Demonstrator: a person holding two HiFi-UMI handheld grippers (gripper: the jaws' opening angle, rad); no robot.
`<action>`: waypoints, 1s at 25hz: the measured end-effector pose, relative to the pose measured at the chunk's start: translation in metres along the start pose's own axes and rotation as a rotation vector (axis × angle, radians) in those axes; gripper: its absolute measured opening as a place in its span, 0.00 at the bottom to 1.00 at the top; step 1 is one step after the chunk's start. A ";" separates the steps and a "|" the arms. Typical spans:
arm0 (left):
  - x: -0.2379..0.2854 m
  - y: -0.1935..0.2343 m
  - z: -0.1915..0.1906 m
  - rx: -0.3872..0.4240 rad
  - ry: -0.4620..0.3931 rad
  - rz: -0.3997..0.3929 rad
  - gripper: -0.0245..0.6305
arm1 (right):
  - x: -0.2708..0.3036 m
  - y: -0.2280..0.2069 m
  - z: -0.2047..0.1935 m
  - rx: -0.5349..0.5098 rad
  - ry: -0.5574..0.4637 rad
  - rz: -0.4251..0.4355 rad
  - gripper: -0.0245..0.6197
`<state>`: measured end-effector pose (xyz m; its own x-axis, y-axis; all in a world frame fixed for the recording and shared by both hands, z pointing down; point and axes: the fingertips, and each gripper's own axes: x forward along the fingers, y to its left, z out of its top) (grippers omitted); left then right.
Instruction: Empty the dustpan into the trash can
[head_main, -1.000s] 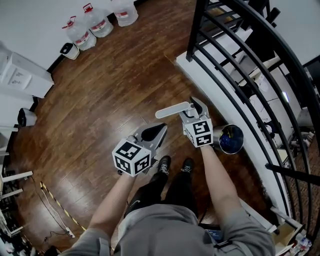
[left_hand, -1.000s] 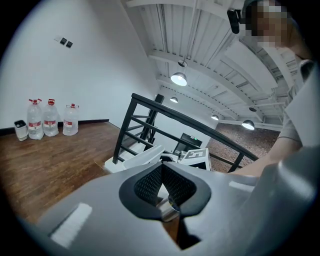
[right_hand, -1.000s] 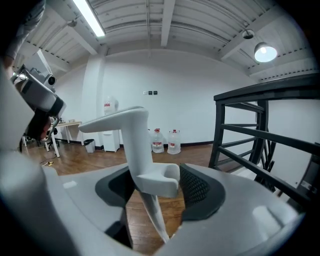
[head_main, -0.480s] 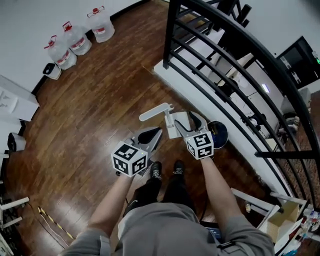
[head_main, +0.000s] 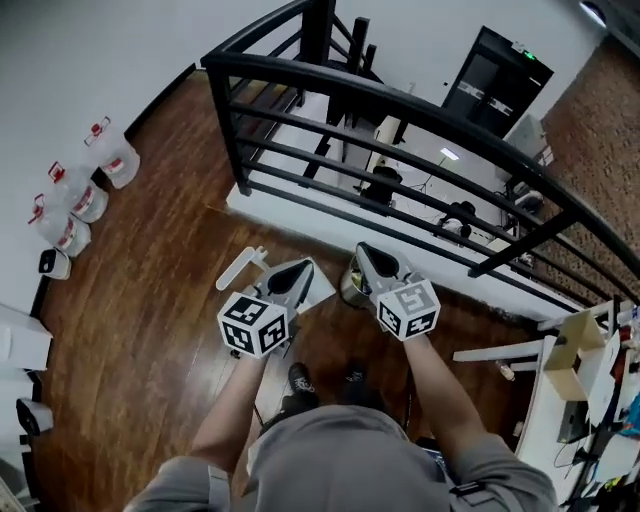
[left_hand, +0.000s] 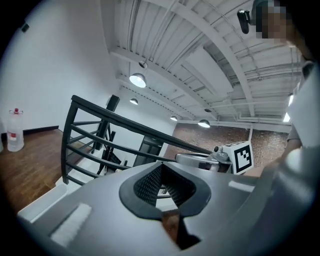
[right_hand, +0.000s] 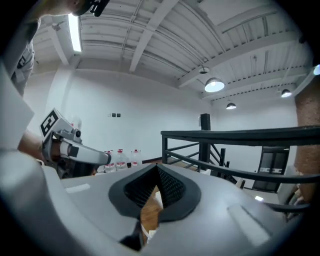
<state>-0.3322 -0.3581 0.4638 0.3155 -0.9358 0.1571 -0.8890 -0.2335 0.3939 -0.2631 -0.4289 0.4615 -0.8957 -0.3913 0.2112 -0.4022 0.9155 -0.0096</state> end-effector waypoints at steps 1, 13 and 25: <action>0.006 -0.007 0.003 -0.003 0.001 -0.008 0.05 | -0.010 -0.004 0.009 0.000 -0.008 -0.007 0.04; 0.080 -0.086 0.035 0.069 0.029 -0.118 0.05 | -0.102 -0.060 0.076 0.068 -0.126 -0.095 0.04; 0.093 -0.103 0.058 0.130 0.012 -0.119 0.05 | -0.112 -0.069 0.106 0.068 -0.189 -0.060 0.04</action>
<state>-0.2303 -0.4367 0.3857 0.4242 -0.8965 0.1278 -0.8803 -0.3751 0.2904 -0.1551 -0.4582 0.3348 -0.8870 -0.4610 0.0261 -0.4617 0.8843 -0.0695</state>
